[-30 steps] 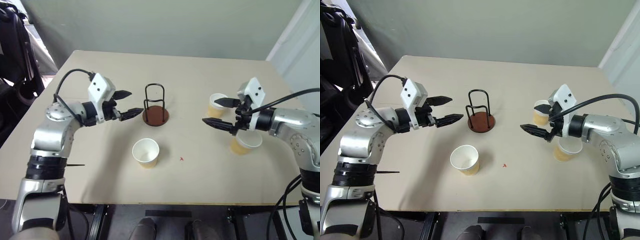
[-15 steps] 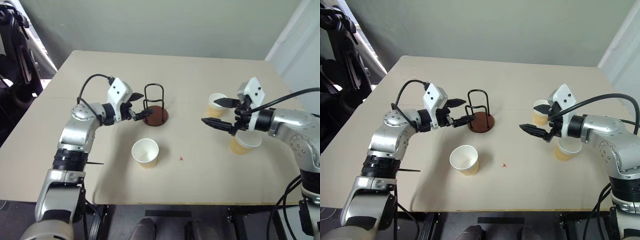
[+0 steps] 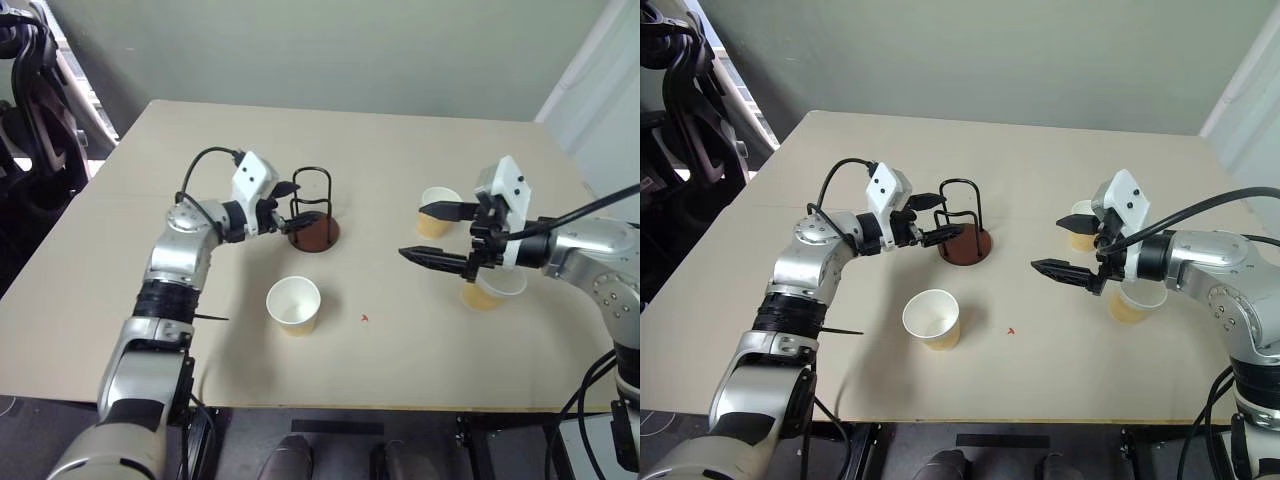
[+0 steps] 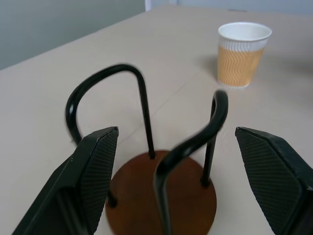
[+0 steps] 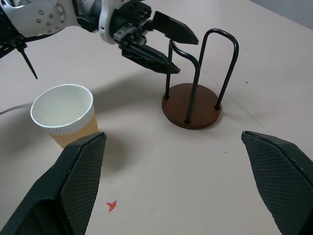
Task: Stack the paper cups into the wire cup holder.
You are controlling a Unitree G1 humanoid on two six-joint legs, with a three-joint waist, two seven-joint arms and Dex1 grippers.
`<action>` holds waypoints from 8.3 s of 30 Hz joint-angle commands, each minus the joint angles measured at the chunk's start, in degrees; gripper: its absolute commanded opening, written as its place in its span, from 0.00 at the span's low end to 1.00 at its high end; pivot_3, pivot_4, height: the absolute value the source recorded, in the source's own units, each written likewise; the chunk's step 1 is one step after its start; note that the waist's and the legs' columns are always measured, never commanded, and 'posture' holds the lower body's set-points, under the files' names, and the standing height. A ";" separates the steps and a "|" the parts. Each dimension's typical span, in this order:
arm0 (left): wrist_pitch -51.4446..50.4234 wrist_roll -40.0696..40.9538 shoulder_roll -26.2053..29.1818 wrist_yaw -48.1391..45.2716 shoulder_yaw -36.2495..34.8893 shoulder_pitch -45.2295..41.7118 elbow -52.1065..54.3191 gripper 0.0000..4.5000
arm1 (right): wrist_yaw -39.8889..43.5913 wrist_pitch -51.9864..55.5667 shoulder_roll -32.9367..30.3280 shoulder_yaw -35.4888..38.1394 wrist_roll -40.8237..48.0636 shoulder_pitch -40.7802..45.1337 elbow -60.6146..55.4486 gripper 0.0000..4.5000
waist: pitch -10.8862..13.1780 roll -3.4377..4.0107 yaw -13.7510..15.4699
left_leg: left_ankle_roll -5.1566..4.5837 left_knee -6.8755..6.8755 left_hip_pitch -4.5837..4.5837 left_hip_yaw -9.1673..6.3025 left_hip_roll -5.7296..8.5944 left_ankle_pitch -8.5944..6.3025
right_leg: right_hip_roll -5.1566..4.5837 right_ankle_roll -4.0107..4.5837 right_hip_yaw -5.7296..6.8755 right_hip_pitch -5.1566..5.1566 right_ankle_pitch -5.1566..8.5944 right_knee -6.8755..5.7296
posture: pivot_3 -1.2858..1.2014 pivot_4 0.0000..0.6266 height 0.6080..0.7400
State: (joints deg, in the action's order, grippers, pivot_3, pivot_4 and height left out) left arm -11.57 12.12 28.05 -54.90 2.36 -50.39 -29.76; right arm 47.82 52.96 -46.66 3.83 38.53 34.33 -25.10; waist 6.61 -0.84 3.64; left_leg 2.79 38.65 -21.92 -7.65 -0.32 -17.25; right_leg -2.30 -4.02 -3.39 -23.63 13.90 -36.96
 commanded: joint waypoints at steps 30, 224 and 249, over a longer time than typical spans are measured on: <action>-5.94 3.44 -4.40 -15.34 5.60 -4.82 13.01 0.01 | 6.45 0.45 -12.31 5.70 5.21 -6.40 -1.74 1.00 | 0.00 0.00 0.47 | -0.04 0.21 -0.10 0.13 0.03 0.01 | 0.01 -0.11 0.00 0.08 -0.05 0.00 | 0.52 0.24 1.00; -11.69 9.73 7.91 -18.78 2.38 -3.18 19.10 1.00 | 19.71 0.51 -14.95 -3.66 -13.33 21.06 -6.59 0.01 | 0.02 0.03 0.17 | -0.33 0.23 -0.10 0.02 0.14 -0.14 | -0.20 -0.31 -0.09 0.13 -0.02 0.17 | 0.52 0.24 1.00; -11.69 9.31 7.86 -18.78 1.93 -3.36 18.76 1.00 | 16.95 -3.91 -18.11 -7.26 -10.88 12.57 -10.25 0.04 | 0.02 0.03 0.14 | -0.35 0.25 -0.09 0.02 0.13 -0.14 | -0.20 -0.32 -0.08 0.13 -0.02 0.15 | 0.52 0.24 1.00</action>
State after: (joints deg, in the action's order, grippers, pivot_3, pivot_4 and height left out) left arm -23.57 21.06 35.52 -73.63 5.30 -52.64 -12.44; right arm 65.25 50.41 -63.86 -3.86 28.53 46.47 -34.94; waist 6.63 -0.81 3.78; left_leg 2.44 38.91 -22.01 -7.63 -0.19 -17.40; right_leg -2.50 -4.34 -3.48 -23.50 13.88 -36.81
